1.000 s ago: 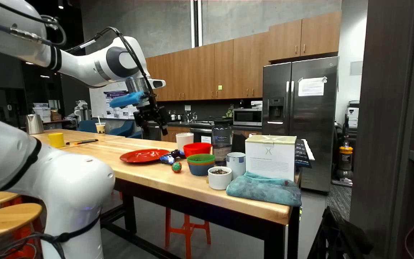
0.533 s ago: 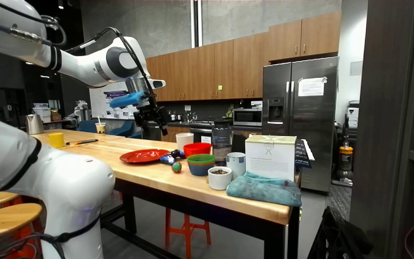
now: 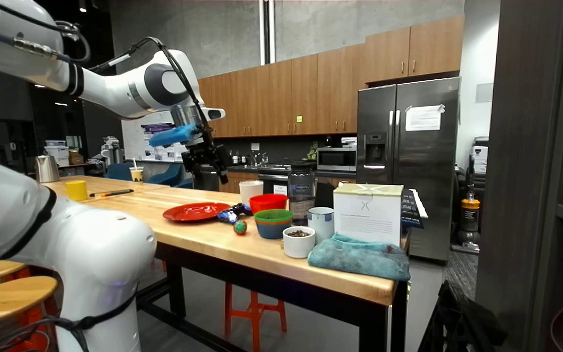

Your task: Move the red plate backwards.

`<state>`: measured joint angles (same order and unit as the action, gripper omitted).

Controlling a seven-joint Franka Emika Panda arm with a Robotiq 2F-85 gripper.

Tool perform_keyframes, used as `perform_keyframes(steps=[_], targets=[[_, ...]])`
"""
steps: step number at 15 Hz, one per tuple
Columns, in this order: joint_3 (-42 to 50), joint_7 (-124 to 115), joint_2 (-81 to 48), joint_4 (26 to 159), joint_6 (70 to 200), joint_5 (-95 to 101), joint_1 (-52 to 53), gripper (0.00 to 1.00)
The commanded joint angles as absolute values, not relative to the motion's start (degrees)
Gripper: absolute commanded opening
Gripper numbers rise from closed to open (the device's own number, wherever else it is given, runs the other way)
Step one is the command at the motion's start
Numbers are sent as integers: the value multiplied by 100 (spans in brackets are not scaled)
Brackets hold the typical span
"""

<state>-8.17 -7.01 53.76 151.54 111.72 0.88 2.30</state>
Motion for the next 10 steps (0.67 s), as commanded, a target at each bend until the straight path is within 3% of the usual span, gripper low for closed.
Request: perform_keyframes(steps=[1,10], targets=[[-796,-722,5367,15137,11154,111,260,100],[-1206,-1024,4963,15004,11268,-235,546,100]])
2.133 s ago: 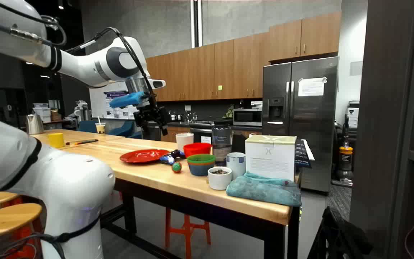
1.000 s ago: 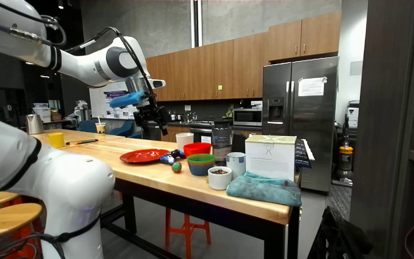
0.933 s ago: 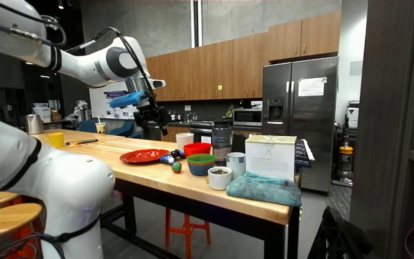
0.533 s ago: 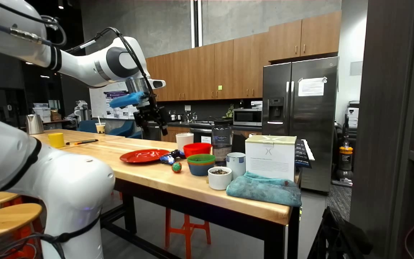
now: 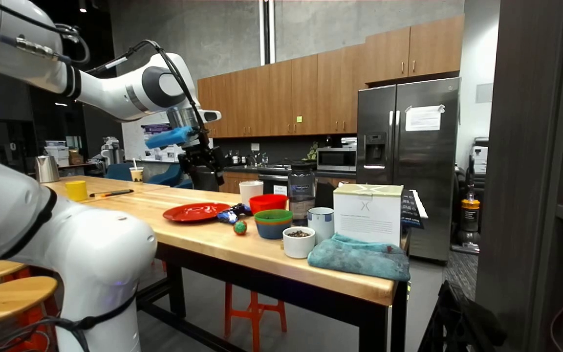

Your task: Move the red plate backwards.

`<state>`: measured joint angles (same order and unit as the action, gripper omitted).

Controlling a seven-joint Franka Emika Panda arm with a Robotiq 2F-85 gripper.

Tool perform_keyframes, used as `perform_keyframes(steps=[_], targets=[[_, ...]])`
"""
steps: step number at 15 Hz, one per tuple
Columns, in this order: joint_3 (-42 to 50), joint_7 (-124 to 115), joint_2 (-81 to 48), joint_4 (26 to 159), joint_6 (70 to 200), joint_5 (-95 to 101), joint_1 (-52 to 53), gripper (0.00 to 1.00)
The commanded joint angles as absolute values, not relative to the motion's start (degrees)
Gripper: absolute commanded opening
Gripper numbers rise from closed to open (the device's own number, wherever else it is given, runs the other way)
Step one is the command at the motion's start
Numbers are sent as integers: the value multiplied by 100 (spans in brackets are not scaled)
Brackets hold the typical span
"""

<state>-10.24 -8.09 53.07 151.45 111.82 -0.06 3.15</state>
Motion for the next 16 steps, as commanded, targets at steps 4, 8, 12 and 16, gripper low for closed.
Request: perform_keyframes(steps=[4,8,12,16], targets=[[-1657,-1044,4318,14929,11675,-738,1057,100],[-2014,-903,3412,14770,12107,-1031,1568,74],[-2123,-788,2613,14569,12328,-1007,1901,45],[-2134,-714,2065,14352,12324,-922,2012,15]])
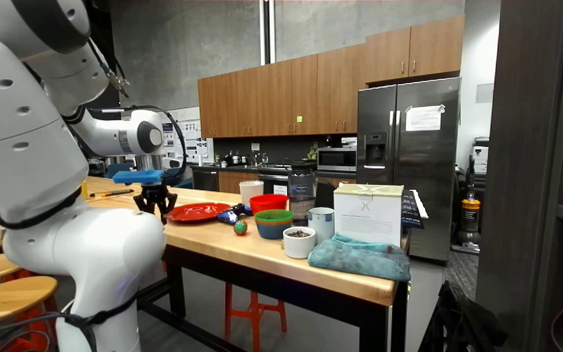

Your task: Move the red plate backwards.

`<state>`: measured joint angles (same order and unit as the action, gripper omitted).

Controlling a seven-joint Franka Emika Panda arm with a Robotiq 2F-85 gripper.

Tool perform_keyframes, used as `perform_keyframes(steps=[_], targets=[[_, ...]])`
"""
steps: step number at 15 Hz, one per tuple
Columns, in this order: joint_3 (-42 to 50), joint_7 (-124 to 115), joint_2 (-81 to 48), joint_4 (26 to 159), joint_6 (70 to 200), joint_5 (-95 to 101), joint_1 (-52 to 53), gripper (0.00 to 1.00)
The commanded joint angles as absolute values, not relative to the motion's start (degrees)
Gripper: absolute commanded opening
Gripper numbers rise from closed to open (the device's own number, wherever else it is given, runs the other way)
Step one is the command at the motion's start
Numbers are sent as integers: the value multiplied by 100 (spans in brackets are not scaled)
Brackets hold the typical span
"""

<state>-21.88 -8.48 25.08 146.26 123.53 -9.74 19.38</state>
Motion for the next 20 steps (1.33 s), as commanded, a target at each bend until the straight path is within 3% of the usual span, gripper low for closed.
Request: perform_keyframes(steps=[1,2,3,13,20], targets=[[-2124,-693,1970,14317,12328,-904,2007,8],[-2123,-686,1882,14270,12315,-885,2004,1],[-2120,-673,1788,14232,12325,-870,1995,0],[-2223,-733,682,13568,12400,-707,1993,0],[-2124,-758,855,13236,11921,-474,1920,0]])
